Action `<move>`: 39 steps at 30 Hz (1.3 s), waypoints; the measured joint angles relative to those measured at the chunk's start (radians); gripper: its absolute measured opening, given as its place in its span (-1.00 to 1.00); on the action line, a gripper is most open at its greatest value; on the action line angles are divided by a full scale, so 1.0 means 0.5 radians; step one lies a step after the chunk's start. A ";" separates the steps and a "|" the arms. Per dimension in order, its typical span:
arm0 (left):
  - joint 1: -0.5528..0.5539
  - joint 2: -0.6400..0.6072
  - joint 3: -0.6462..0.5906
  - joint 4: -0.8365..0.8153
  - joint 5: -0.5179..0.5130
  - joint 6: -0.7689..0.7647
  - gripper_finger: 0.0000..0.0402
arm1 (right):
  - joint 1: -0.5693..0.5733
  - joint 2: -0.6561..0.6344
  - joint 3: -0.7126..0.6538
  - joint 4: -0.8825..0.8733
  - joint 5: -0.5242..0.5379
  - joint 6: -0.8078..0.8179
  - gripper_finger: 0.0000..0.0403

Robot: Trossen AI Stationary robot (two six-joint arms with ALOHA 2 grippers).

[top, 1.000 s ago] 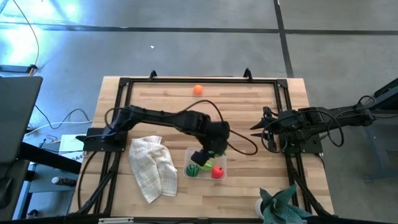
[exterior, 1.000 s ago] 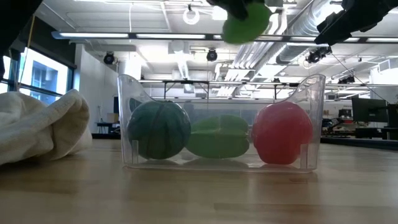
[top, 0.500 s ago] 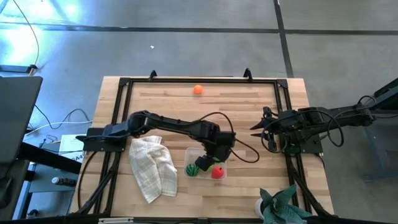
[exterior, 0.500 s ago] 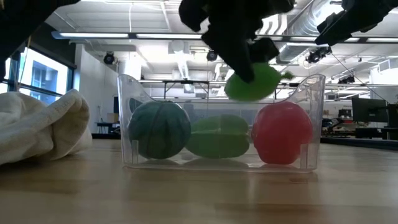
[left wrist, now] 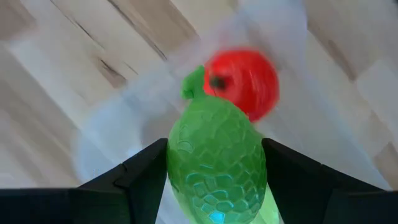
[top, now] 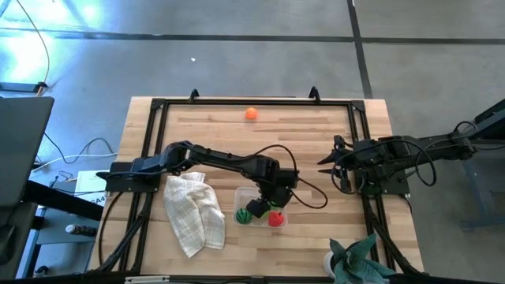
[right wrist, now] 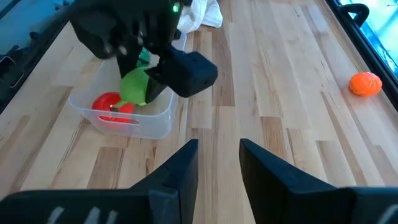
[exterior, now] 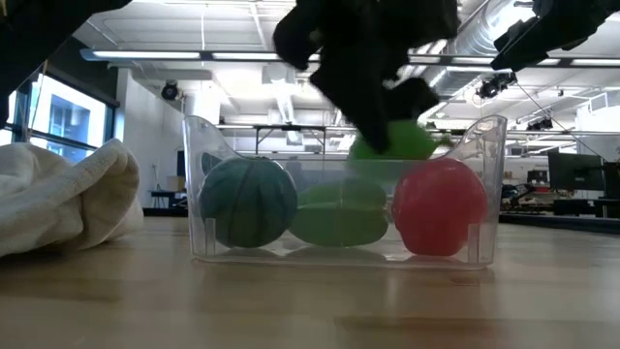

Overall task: Pick and placing Produce into tupperware
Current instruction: Put the green melon into the transparent bin

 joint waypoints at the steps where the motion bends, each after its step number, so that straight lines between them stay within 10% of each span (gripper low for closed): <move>1: -0.001 0.002 -0.029 -0.001 0.005 0.000 0.19 | 0.000 0.000 0.000 0.000 0.000 0.000 -0.47; 39: -0.022 0.034 -0.171 -0.036 -0.462 -0.074 0.19 | 0.000 -0.001 0.000 -0.001 0.000 0.000 -0.47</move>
